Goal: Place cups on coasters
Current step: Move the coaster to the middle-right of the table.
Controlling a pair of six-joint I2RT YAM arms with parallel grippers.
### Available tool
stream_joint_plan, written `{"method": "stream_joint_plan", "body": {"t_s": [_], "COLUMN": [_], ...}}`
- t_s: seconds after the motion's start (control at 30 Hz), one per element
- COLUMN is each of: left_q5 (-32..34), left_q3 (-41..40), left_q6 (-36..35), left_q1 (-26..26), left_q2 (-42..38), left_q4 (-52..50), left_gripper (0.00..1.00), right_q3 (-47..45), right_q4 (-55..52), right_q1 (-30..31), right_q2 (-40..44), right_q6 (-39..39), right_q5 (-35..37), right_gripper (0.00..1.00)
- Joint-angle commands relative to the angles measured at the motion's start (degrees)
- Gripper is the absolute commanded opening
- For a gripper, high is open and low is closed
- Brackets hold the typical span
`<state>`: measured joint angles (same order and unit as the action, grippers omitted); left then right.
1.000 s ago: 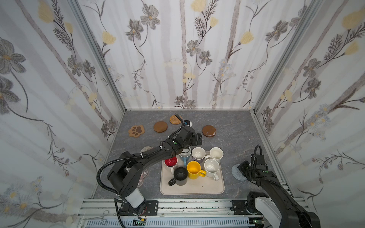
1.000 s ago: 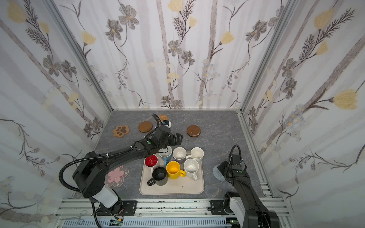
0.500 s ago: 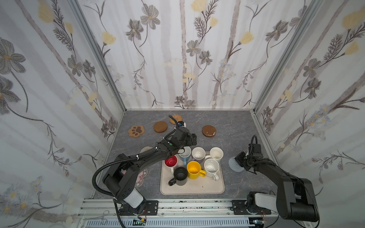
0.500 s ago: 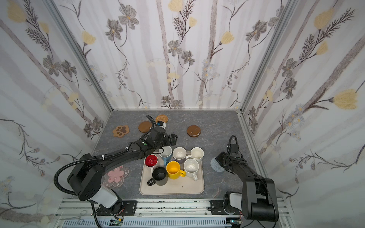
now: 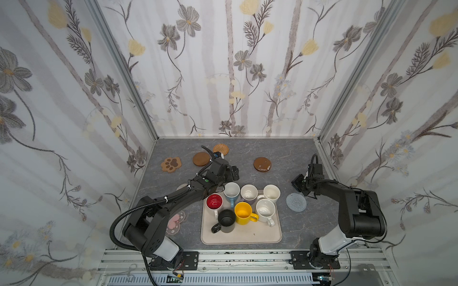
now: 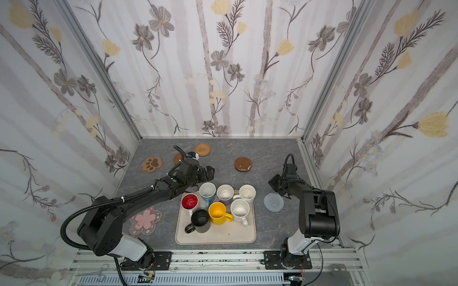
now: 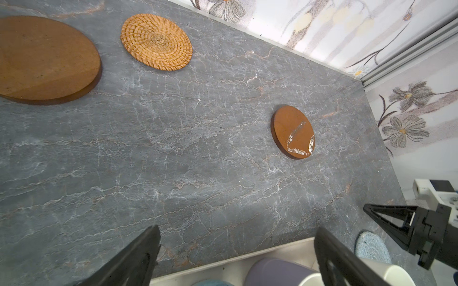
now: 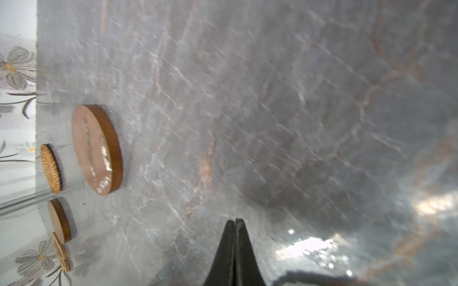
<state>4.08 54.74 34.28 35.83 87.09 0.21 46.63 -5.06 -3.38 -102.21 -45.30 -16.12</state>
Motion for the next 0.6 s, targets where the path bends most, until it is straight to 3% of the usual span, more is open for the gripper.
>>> {"method": "stream_joint_plan", "body": {"t_s": [0.0,0.23,0.57], "left_q5": [-0.8,1.7,1.6], "left_q3": [-0.3,0.7,1.7], "left_q6": [0.4,-0.8,-0.7], "left_q1": [-0.4,-0.5,-0.5], "left_q2": [-0.9,0.3,1.9], "left_q4": [0.8,0.8,0.9], "left_gripper": [1.00,1.00,1.00], "right_q3": [3.0,3.5,-12.6], "right_q4": [-0.2,-7.3,-9.3], "right_q1": [-0.1,0.0,0.8], "right_q2": [0.6,8.7,21.9], "right_q6": [2.1,5.6,7.5], "right_q5": [0.3,3.8,5.9], "right_gripper": [0.00,0.00,0.00]}}
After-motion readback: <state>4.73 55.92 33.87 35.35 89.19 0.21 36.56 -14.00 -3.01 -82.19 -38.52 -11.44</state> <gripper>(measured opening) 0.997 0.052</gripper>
